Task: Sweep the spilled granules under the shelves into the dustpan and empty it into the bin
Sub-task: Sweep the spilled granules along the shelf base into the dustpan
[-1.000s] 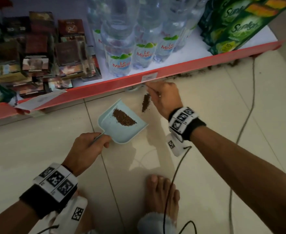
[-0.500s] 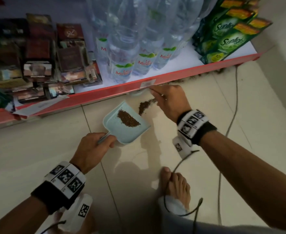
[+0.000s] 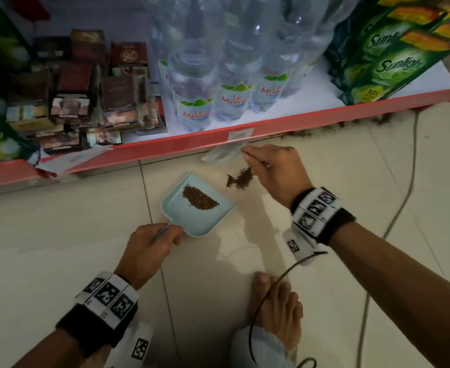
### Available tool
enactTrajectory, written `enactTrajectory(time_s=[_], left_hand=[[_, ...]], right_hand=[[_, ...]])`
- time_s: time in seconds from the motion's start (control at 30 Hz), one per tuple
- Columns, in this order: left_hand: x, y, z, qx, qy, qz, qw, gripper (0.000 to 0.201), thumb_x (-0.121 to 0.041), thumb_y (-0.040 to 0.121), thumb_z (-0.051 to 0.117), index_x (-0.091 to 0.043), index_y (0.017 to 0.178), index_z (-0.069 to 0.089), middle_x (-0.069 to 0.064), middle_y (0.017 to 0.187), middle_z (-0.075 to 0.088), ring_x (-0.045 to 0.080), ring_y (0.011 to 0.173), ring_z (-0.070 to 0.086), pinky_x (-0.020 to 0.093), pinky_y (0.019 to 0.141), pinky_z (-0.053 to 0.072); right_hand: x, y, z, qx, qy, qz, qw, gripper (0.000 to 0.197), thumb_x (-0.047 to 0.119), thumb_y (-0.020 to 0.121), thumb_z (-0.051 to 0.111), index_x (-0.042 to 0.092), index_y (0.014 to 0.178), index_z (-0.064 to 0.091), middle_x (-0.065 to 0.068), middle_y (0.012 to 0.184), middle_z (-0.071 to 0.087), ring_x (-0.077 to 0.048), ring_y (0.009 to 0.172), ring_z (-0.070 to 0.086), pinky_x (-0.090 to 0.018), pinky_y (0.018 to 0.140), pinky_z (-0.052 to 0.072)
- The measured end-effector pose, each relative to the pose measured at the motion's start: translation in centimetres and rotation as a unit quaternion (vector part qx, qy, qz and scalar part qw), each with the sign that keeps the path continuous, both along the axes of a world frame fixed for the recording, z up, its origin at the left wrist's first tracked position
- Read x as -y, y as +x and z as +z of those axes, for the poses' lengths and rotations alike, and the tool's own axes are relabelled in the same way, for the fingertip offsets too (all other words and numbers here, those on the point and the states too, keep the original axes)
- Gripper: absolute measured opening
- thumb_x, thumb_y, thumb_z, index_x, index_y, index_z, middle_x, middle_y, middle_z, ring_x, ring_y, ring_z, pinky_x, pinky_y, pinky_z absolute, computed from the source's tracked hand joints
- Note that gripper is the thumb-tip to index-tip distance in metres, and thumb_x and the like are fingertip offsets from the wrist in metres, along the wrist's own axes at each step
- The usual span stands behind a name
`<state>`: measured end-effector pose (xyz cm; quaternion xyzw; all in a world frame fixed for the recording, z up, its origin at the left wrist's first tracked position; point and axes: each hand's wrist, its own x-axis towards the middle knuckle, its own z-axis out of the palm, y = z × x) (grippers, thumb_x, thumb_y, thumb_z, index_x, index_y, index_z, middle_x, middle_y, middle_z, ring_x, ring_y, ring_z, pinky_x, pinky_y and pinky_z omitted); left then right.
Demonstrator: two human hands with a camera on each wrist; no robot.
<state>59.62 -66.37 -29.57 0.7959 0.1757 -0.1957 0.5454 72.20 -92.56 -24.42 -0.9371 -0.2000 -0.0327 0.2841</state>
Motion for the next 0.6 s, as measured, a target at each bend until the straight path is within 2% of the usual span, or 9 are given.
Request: enactTrajectory(time_s=[0.07,0.13,0.2,0.27,0.37,0.43,0.5,0.6], left_hand=[[0.7,-0.4,0.5,-0.001,0.003,0.001,1.0,0.041,-0.057,0.068,0.053,-0.02,0.054,0.062,-0.009,0.041,0.045,0.005,0.042,0.04,0.025,0.05,0.034],[1.2,-0.7,0.8,0.001,0.011,0.0,1.0,0.042,-0.059,0.066,0.05,-0.02,0.054,0.061,-0.009,0.041,0.045,0.005,0.042,0.04,0.025,0.05,0.034],[1.6,-0.9,0.8,0.005,0.014,0.0,1.0,0.041,-0.056,0.067,0.051,-0.019,0.055,0.061,-0.008,0.041,0.045,0.005,0.042,0.04,0.025,0.05,0.034],[2.0,-1.1,0.6,0.008,0.01,0.007,1.0,0.038,-0.052,0.07,0.054,-0.019,0.054,0.06,-0.008,0.042,0.044,0.005,0.043,0.039,0.025,0.049,0.034],[2.2,-1.2,0.4,0.011,0.004,0.02,1.0,0.034,-0.045,0.074,0.057,-0.02,0.052,0.059,-0.009,0.042,0.042,0.005,0.043,0.037,0.023,0.047,0.032],[2.1,-1.2,0.2,0.013,0.006,0.021,1.0,0.035,-0.04,0.081,0.06,-0.02,0.052,0.059,-0.008,0.042,0.041,0.007,0.044,0.037,0.025,0.048,0.032],[2.0,-1.1,0.0,0.013,0.004,0.026,1.0,0.036,-0.034,0.086,0.062,-0.02,0.053,0.061,-0.008,0.042,0.042,0.008,0.044,0.038,0.025,0.051,0.033],[1.9,-1.1,0.1,0.013,0.003,0.034,0.999,0.033,-0.041,0.078,0.059,-0.022,0.052,0.062,-0.008,0.042,0.041,0.008,0.044,0.038,0.026,0.051,0.033]], right_hand=[[-1.2,0.6,-0.7,-0.004,-0.004,0.015,1.0,0.022,0.02,0.096,0.06,0.012,0.111,0.074,-0.011,0.091,0.075,-0.027,0.079,0.069,-0.029,0.078,0.054],[-1.1,0.9,-1.0,-0.034,-0.044,0.035,0.998,0.024,0.018,0.097,0.058,0.014,0.116,0.072,-0.013,0.096,0.074,-0.03,0.085,0.067,-0.031,0.081,0.05],[0.4,0.6,-0.9,-0.068,-0.114,0.045,0.99,0.026,0.022,0.099,0.053,0.018,0.118,0.07,-0.014,0.093,0.07,-0.034,0.085,0.065,-0.036,0.076,0.05],[2.6,-0.1,-0.1,-0.063,-0.13,0.042,0.989,0.025,0.025,0.1,0.052,0.017,0.115,0.071,-0.013,0.089,0.069,-0.034,0.079,0.064,-0.037,0.071,0.052],[4.7,-1.3,1.2,-0.035,-0.086,0.019,0.996,0.024,0.026,0.1,0.054,0.018,0.112,0.073,-0.008,0.075,0.067,-0.03,0.066,0.063,-0.031,0.063,0.048],[4.3,-1.4,1.4,-0.022,-0.05,0.0,0.999,0.023,0.026,0.099,0.055,0.017,0.11,0.074,-0.007,0.07,0.066,-0.028,0.063,0.063,-0.033,0.063,0.051],[2.3,-1.0,1.0,-0.011,-0.015,-0.012,1.0,0.023,0.025,0.098,0.058,0.016,0.11,0.074,-0.009,0.074,0.071,-0.029,0.065,0.066,-0.035,0.067,0.054],[-1.5,0.4,-0.4,-0.005,0.025,-0.006,1.0,0.023,0.021,0.097,0.058,0.015,0.113,0.073,-0.009,0.095,0.076,-0.027,0.083,0.07,-0.034,0.081,0.056]])
